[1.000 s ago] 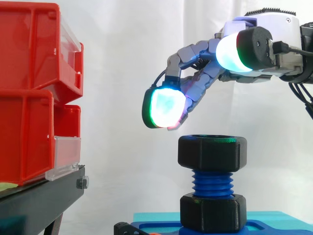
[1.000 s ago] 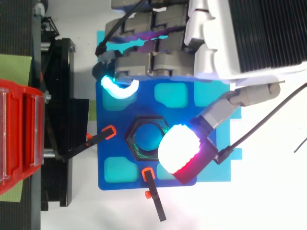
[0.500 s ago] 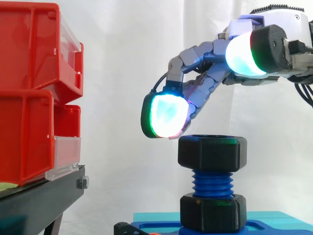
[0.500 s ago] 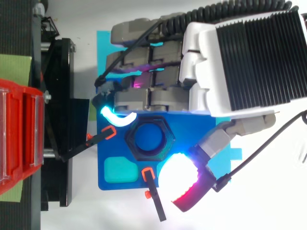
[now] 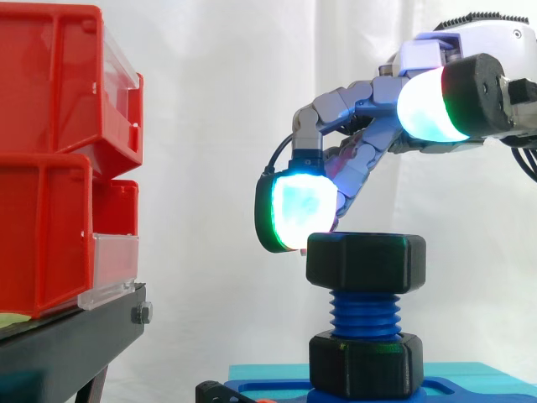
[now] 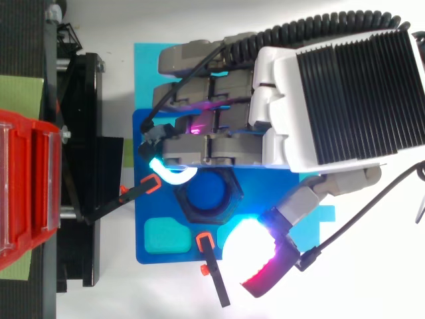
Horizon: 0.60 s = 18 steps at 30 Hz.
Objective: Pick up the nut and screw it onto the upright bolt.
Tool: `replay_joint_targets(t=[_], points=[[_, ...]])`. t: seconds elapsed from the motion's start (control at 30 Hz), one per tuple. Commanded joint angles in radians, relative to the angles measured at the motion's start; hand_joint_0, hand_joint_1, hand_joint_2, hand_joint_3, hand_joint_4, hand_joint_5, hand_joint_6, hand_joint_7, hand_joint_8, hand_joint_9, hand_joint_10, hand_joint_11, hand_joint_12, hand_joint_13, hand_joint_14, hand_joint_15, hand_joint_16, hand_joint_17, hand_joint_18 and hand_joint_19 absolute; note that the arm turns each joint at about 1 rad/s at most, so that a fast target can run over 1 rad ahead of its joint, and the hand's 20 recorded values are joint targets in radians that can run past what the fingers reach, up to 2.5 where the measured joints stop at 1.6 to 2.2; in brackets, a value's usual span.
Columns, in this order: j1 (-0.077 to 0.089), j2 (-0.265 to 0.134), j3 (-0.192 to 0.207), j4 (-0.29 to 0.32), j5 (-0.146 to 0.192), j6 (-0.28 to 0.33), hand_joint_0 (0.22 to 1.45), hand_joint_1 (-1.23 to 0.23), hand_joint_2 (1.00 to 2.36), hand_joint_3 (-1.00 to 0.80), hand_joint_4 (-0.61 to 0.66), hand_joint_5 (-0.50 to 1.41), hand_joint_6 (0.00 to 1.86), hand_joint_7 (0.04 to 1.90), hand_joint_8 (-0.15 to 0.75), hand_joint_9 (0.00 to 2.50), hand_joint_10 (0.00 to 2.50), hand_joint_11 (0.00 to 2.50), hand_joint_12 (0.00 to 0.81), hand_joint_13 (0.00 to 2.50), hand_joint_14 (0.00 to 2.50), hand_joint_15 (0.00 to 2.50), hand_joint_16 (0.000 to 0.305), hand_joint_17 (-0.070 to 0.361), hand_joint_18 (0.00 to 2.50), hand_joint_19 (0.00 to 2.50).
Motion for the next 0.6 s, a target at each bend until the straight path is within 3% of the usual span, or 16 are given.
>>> replay_joint_targets(t=[0.0, 0.3, 0.57], points=[[-0.004, 0.001, -0.001, -0.001, -0.003, 0.000, 0.54, -0.16, 1.00, -0.50, 0.24, -0.01, 0.50, 1.28, 0.264, 0.85, 0.00, 0.00, 0.282, 0.60, 0.00, 0.00, 0.034, 0.077, 0.38, 0.08], [-0.015, 0.001, -0.001, -0.001, -0.006, -0.002, 0.55, -0.18, 1.00, -0.50, 0.19, 0.03, 0.50, 1.49, 0.267, 0.92, 0.00, 0.00, 0.263, 0.66, 0.00, 0.00, 0.031, 0.070, 0.45, 0.11], [-0.027, 0.001, -0.001, -0.001, -0.011, -0.003, 0.55, -0.23, 1.00, -0.50, 0.14, 0.05, 0.60, 1.30, 0.250, 1.14, 0.00, 0.00, 0.214, 0.83, 0.00, 0.00, 0.025, 0.057, 0.63, 0.14]])
